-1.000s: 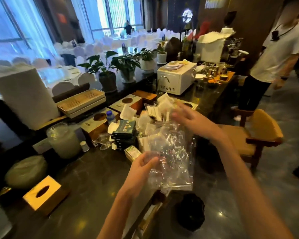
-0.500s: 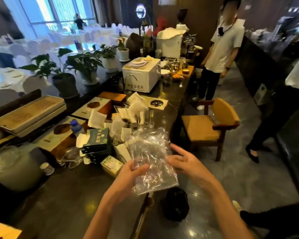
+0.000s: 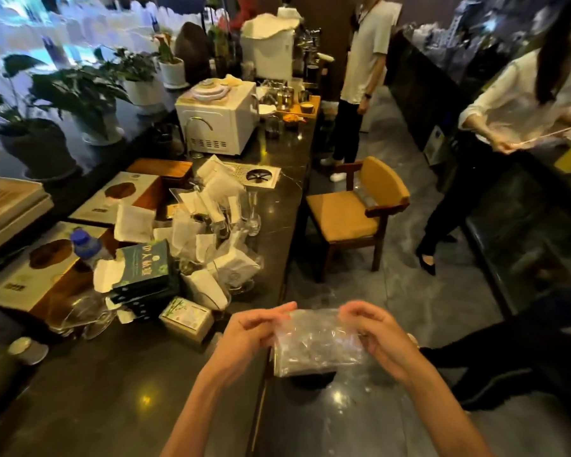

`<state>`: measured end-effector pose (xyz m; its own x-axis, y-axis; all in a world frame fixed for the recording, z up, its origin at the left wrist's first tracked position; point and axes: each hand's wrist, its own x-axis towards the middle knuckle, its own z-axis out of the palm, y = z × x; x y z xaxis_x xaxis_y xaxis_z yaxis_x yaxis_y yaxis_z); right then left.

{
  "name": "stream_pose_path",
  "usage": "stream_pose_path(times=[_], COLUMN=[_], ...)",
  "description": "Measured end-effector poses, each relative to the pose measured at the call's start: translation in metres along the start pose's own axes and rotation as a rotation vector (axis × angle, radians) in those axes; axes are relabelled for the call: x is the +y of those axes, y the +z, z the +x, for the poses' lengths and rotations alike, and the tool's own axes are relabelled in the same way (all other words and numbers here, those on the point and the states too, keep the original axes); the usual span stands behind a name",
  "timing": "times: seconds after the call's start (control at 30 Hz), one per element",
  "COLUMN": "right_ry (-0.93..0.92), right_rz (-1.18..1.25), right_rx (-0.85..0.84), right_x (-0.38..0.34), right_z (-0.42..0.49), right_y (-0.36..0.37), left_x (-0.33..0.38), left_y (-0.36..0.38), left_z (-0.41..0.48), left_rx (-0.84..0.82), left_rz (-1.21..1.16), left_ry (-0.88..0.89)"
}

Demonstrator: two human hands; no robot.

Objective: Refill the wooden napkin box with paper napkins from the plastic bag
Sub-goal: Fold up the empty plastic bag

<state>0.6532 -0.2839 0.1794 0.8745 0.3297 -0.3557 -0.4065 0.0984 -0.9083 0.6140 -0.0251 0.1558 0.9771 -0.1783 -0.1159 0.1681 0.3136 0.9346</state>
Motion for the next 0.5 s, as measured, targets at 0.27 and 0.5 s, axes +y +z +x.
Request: stream_pose_path(times=[0.27, 0.5], right_ry=[0.154, 0.178], right_rz=[-0.178, -0.149], right_rx=[-0.195, -0.004], right_x=[0.009, 0.039], right_z=[-0.003, 0.028], right_y=[-0.022, -0.058], left_x=[-0.029, -0.081], left_y=[0.001, 0.022], left_z=[0.020, 0.034], left_rx=[0.071, 0.014], left_rz=[0.100, 0.009], left_ry=[-0.040, -0.391])
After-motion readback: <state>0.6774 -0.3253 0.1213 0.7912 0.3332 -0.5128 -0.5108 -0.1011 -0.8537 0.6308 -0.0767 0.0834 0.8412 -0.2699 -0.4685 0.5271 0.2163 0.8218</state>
